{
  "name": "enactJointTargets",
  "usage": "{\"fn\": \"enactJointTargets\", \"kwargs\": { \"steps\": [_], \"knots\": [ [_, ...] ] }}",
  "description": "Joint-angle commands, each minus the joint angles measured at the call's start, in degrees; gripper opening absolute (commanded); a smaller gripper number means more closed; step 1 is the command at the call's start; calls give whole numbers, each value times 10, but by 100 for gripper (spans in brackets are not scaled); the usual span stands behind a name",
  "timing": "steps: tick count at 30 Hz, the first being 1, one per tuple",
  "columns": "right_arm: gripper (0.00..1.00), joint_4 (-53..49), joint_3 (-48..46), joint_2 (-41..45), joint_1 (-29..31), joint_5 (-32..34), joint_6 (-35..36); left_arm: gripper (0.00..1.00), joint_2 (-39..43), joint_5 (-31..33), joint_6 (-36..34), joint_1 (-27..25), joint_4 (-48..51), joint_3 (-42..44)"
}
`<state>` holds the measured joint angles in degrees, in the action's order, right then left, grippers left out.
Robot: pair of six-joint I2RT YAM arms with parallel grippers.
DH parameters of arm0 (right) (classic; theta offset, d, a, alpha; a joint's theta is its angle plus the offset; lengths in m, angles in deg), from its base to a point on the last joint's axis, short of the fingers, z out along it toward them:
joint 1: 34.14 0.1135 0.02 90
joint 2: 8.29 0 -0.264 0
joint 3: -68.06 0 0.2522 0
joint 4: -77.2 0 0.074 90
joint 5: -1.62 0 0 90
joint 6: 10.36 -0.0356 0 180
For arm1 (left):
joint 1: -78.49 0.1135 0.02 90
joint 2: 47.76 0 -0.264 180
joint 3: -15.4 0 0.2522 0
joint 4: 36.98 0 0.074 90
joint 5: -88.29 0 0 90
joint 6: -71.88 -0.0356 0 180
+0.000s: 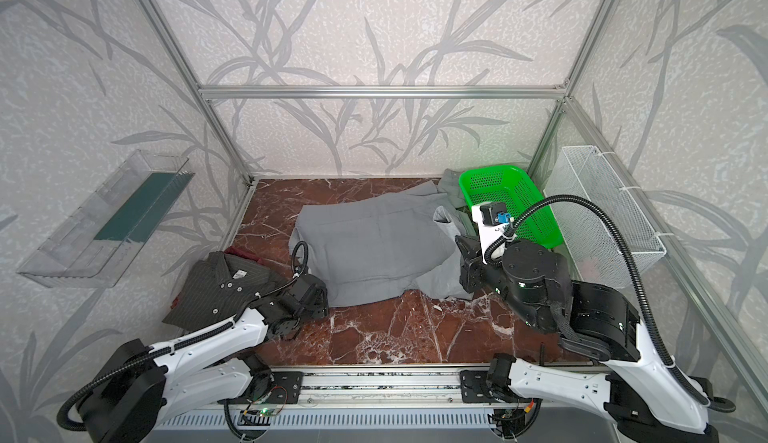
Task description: Fold and stack the long sleeve shirts
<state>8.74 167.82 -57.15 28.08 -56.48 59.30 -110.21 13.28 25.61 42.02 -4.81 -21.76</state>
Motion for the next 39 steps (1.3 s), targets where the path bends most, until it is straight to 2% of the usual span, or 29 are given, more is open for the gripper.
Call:
{"fn": "enactJointTargets", "kwargs": {
  "steps": [1, 3, 7, 9, 14, 17, 24, 29, 34, 39],
  "knots": [
    [0, 7, 2, 6, 3, 0, -6, 63, -6, 26, 19, 9, -12, 7],
    [0, 8, 1, 7, 3, 0, -6, 55, -14, 22, 22, 12, -13, 5],
    [0, 8, 1, 9, 3, -1, -7, 46, -33, 18, 35, 13, -9, 1],
    [0, 9, 2, 10, 3, -2, -6, 47, -38, 12, 46, 15, -7, 6],
    [0, 4, 6, 11, 2, 0, -5, 59, -21, 12, 80, 16, 35, 10],
    [0, 4, 8, 13, 3, 0, -6, 59, -10, 9, 93, 16, 28, 29],
    [0, -1, 16, 9, 3, 1, -5, 31, -16, 4, 112, 15, 22, 44],
    [0, -6, 23, 12, 3, 10, -3, 0, -18, 15, 130, 15, 63, 28],
    [0, -5, 32, 11, 3, 15, 6, 0, 28, 40, 129, 15, 171, -24],
    [0, 1, 50, 9, 3, 23, 28, 0, 98, 23, 124, 16, 218, -36]
  ]
}}
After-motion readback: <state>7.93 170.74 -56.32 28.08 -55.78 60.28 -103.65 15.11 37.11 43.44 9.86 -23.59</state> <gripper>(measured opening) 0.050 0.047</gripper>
